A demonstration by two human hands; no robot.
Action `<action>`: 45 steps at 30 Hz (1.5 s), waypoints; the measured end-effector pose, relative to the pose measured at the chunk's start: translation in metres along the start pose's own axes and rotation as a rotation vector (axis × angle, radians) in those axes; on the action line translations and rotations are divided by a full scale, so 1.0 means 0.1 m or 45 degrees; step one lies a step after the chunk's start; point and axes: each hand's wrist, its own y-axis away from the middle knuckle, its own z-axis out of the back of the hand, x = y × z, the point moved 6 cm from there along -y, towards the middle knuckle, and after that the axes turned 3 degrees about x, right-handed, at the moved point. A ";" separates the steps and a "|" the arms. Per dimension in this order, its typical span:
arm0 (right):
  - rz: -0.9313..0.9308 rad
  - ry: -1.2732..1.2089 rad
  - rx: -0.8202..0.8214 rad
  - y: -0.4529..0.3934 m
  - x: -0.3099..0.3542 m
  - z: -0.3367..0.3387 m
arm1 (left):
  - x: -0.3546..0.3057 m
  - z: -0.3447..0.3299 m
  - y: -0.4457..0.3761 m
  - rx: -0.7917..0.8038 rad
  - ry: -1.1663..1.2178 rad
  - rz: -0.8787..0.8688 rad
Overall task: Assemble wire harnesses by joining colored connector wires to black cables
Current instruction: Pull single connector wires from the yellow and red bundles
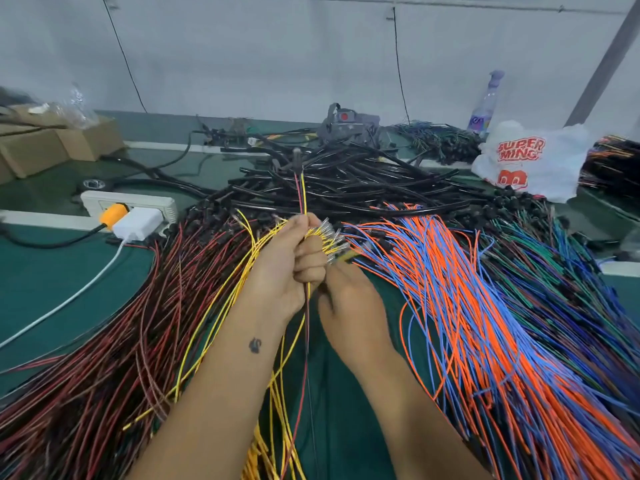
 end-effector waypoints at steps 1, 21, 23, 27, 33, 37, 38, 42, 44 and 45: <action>0.025 -0.046 0.021 -0.05 0.03 -0.04 | -0.03 -0.06 0.02 0.040 0.025 -0.029; -0.239 0.499 0.173 0.13 -0.92 0.39 | 0.49 0.40 0.12 -0.404 0.115 0.179; -0.217 0.529 0.181 0.08 -0.93 0.40 | 0.49 0.41 0.12 -0.398 0.099 0.172; -0.249 0.635 0.217 0.08 -0.93 0.36 | 0.48 0.38 0.13 -0.382 0.044 0.154; -0.410 0.714 0.093 0.19 -0.88 0.40 | 0.47 0.34 0.12 -0.330 -0.118 0.121; -0.338 0.585 -0.095 0.16 -0.71 0.52 | 0.49 0.32 0.08 -0.291 -0.272 0.119; -0.336 0.534 -0.151 0.16 -0.68 0.56 | 0.51 0.32 0.07 -0.283 -0.292 0.117; -0.443 0.266 -0.287 0.16 -0.63 0.60 | 0.51 0.32 0.06 -0.285 -0.314 0.087; -0.514 0.042 -0.301 0.16 -0.65 0.54 | 0.50 0.30 0.07 -0.278 -0.352 0.072; -0.553 -0.110 -0.291 0.16 -0.65 0.50 | 0.50 0.28 0.08 -0.274 -0.383 0.064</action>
